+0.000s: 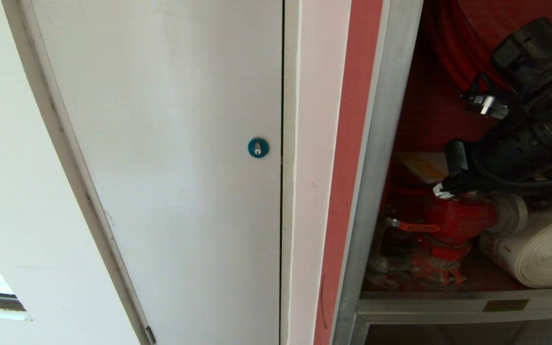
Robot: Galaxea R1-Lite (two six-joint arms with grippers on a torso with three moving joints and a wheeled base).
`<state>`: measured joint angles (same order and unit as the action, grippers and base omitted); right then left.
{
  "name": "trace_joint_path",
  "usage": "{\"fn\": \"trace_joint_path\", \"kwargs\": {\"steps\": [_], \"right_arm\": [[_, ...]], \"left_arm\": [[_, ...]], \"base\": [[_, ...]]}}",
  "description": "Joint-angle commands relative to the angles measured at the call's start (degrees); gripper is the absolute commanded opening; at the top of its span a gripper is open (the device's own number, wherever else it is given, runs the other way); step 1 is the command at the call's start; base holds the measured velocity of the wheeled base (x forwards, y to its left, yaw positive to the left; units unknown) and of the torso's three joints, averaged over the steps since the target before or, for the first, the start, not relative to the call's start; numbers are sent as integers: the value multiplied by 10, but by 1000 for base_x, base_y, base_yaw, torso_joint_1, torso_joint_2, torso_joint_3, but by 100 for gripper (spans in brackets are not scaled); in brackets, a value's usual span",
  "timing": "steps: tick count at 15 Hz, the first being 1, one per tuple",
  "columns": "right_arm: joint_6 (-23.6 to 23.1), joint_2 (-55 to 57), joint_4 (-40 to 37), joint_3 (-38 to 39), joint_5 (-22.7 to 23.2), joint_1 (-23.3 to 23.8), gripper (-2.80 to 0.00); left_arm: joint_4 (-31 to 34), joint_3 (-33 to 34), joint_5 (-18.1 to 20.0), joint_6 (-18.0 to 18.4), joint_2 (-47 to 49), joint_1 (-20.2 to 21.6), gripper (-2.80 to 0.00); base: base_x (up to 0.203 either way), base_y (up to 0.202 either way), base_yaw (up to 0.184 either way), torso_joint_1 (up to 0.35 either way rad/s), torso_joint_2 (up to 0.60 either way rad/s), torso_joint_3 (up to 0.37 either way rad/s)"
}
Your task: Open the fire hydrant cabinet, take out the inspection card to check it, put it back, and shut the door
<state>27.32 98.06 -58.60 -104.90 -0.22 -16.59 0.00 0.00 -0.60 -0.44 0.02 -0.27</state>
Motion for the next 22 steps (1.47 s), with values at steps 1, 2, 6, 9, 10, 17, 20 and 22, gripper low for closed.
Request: {"fn": "trace_joint_path", "kwargs": {"steps": [1,2,6,9,10,17,20,22], "right_arm": [[5,-13,-3,1,3,-1,-280],[6,-23,-6,3,6,-4,-280],[7,-97,-30,46,8,-13,-280],[13,-184,-34,84,6,-14,-280],[14,-220,-35,100,5,-14,-280],[25,-506,-33,249,-5,45,-280],[24,-607,-34,287,-8,132,-280],[7,-666,-34,314,-7,175,-280]], "left_arm": [[0,0,0,0,1,0,-280],[0,0,0,0,0,0,-280],[0,0,0,0,1,0,-280],[0,0,0,0,1,0,-280],[0,0,0,0,1,0,-280],[0,0,0,0,1,0,-280],[0,0,0,0,0,0,-280],[0,0,0,0,1,0,-280]], "base": [[0,0,0,0,0,0],[0,0,0,0,0,0],[0,0,0,0,0,0],[0,0,0,0,0,0],[0,0,0,0,0,0],[0,0,0,0,0,0],[0,0,0,0,0,0],[0,0,0,0,0,0]]}}
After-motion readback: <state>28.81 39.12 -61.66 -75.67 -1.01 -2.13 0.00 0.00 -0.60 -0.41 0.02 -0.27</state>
